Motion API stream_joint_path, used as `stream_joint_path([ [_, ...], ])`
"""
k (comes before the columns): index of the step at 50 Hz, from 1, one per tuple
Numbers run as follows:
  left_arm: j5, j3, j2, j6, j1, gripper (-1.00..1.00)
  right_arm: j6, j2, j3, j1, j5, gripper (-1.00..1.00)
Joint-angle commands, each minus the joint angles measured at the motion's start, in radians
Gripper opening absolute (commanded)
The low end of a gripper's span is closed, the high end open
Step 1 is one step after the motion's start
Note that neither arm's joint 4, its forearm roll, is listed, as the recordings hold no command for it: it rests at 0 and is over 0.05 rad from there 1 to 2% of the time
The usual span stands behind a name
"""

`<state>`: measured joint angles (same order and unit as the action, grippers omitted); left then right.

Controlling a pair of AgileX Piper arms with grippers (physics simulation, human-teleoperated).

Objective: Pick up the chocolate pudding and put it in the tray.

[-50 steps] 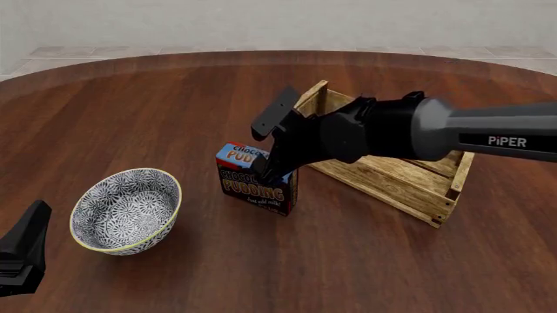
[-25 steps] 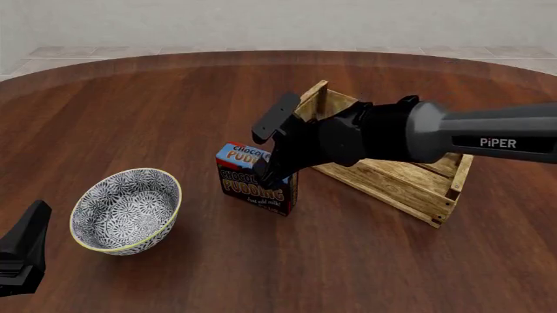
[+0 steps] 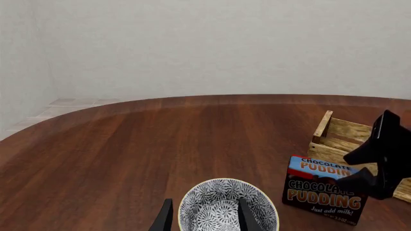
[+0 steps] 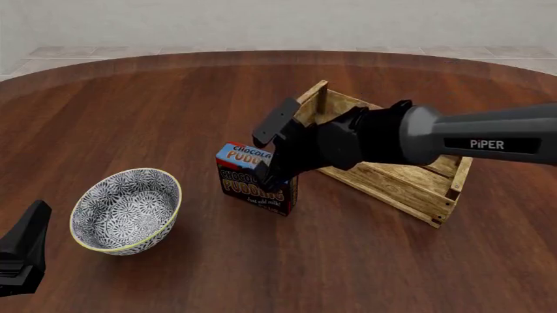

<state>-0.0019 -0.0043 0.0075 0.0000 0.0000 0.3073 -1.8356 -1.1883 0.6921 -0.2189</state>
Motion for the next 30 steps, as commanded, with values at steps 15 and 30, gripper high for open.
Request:
stream_joint_path([
  [15,0.000,0.000,0.000,0.000,0.000,1.00,-0.009,-0.015,0.009,-0.006,0.012,1.00],
  [30,0.000,0.000,0.000,0.000,0.000,1.00,-0.011,-0.018,0.017,-0.010,0.019,1.00],
])
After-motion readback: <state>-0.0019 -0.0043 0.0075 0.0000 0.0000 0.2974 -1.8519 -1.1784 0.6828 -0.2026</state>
